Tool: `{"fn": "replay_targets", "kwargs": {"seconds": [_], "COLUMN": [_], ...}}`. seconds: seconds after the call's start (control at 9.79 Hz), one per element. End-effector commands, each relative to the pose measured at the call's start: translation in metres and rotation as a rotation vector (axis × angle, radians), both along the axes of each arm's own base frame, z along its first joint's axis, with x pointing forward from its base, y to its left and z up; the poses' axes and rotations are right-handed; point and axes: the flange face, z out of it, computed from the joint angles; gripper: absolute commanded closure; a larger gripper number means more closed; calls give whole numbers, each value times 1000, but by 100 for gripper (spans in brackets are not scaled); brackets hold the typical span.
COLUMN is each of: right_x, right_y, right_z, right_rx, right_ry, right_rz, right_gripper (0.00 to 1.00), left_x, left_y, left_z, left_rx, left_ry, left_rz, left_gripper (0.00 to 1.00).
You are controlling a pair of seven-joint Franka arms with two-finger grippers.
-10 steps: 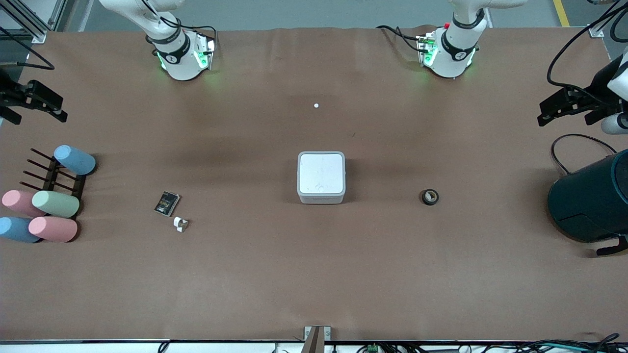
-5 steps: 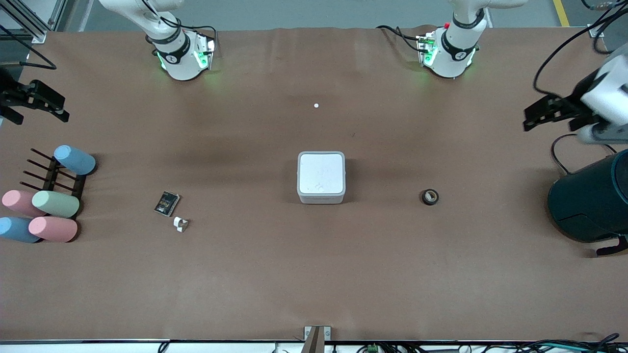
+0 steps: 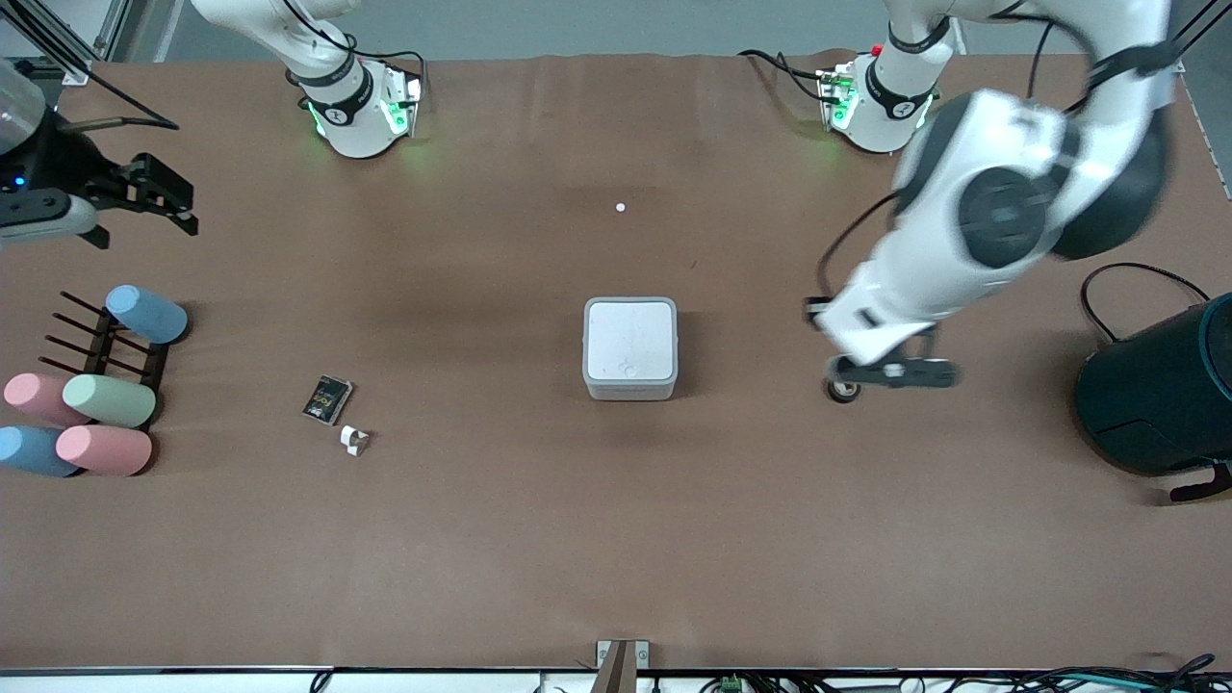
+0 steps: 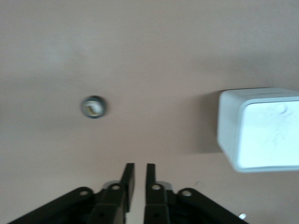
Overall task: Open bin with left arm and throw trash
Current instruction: 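Move the left gripper over the bin lid while the right gripper reaches the scrap, then press the bin lid button with the left gripper while the right gripper lowers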
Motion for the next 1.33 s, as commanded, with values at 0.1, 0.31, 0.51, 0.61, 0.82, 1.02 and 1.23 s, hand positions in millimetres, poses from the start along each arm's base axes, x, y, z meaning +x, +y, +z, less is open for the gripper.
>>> {"fn": "replay_targets", "kwargs": {"seconds": [0.1,0.31,0.51,0.61,0.82,1.02,1.23], "right_x": [0,0,22,29,39,58,74], "right_y": [61,111,124,127,110,88,63], "right_z": [-63,-120,-176,-205,-223,-267,-304], "right_rx": [34,29,17,14,8,3,-7], "right_ry": [-2,-4,15,-3,0,19,11], "right_rz": [109,285,458,520,671,845,950], "right_gripper": [4,5,5,5,5,6,6], "left_x": [-41,-55,-61,-59,-58,-56,-55], "left_y": [-119,-159,-181,-181,-186,-182,-183], "left_z": [-61,-83,-102,-118,-135,-154,-160], "left_rx": [-18,-77,-109,-96,-97,-59,-63], "left_ry": [-39,-75,-97,-90,-105,-117,-119], "left_rz": [94,137,128,127,118,99,100], "left_gripper": [100,100,100,100,100,100,100]}}
